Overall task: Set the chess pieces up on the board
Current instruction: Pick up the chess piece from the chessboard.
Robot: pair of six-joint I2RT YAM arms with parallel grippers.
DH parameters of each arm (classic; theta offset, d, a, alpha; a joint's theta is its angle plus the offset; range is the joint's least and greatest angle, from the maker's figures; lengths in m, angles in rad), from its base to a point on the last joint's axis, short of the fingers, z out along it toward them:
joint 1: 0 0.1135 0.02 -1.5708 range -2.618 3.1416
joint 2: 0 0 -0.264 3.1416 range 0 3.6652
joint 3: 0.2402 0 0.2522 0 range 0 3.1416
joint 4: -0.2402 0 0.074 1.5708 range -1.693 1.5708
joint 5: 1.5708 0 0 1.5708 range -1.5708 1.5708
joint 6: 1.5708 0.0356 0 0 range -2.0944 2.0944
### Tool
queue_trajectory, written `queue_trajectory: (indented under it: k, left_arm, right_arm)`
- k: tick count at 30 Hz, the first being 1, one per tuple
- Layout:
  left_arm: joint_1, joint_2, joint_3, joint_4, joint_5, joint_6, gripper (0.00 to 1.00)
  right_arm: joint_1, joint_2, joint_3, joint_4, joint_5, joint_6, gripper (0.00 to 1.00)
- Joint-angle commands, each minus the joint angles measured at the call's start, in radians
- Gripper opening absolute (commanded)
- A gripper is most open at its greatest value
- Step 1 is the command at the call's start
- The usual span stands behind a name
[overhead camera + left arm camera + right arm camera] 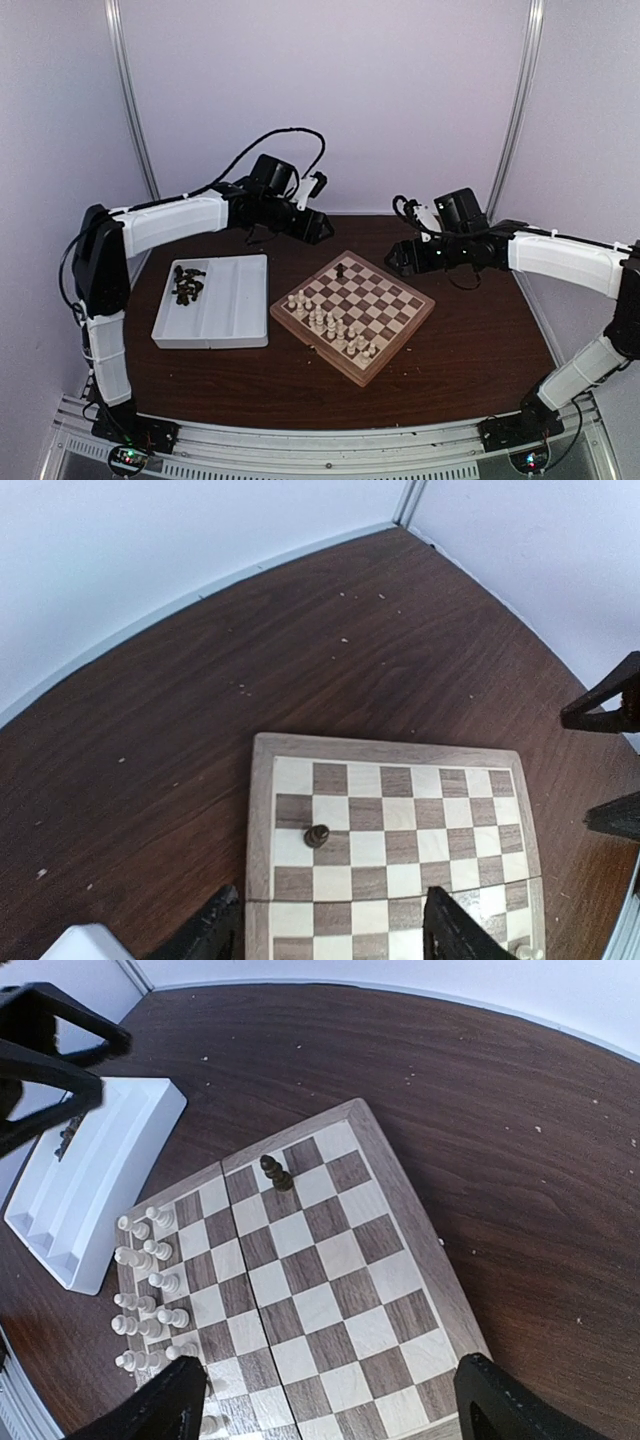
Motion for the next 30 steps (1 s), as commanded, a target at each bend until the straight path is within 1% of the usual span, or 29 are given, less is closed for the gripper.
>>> queue_trajectory:
  k: [1,6,11,17,19,26,30]
  left_arm:
    - [0.004,-0.162,-0.142,-0.071,-0.152,0.006,0.63]
    - [0.038,-0.313,-0.299,-0.129,-0.234,-0.051,0.63]
    - [0.073,-0.484,-0.497,-0.124,-0.321,-0.107,0.66]
    - [0.137,-0.646,-0.657,-0.112,-0.327,-0.186,0.66]
    - [0.145,-0.693,-0.710,-0.096,-0.331,-0.204,0.66]
    - [0.165,-0.787,-0.832,-0.081,-0.353,-0.240,0.66]
    - [0.167,-0.813,-0.862,-0.076,-0.359,-0.245,0.66]
  right_arm:
    - [0.063,0.097,0.119,-0.073,0.030,-0.006,0.89]
    - [0.114,0.244,0.291,-0.181,0.107,-0.020,0.86]
    - [0.130,0.354,0.402,-0.208,0.134,-0.019,0.84]
    - [0.134,0.483,0.537,-0.237,0.136,-0.018,0.75]
    - [0.137,0.526,0.583,-0.252,0.139,-0.018,0.74]
    - [0.149,0.661,0.733,-0.297,0.161,-0.018,0.66]
    - [0.150,0.720,0.796,-0.315,0.177,-0.014,0.56]
